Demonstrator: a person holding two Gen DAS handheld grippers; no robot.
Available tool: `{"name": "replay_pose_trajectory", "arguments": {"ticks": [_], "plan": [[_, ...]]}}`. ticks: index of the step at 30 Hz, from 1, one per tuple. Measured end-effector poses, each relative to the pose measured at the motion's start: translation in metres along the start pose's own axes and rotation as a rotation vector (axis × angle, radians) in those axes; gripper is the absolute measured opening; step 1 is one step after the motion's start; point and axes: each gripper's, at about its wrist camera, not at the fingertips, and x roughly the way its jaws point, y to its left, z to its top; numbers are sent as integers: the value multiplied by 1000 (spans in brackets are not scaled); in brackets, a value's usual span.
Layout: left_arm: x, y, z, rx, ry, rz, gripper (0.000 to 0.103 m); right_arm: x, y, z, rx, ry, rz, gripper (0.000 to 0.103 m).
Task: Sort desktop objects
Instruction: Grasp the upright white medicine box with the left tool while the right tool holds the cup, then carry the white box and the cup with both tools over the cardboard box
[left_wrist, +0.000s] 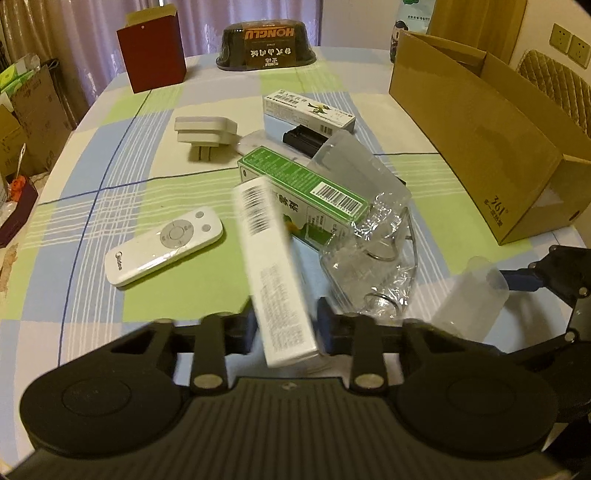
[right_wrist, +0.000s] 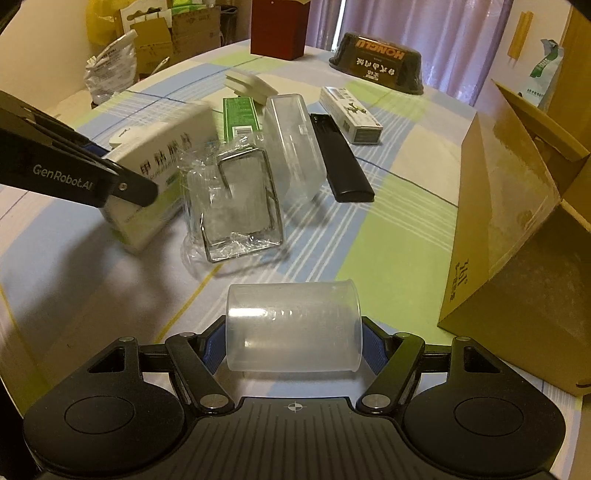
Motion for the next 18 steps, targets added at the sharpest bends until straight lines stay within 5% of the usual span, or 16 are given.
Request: {"name": "replay_pose_trajectory", "arguments": {"ticks": [18], "plan": [[-61,21,-12,-16,-75,45,20,-45,8,2,45,-63,-39,71]]}}
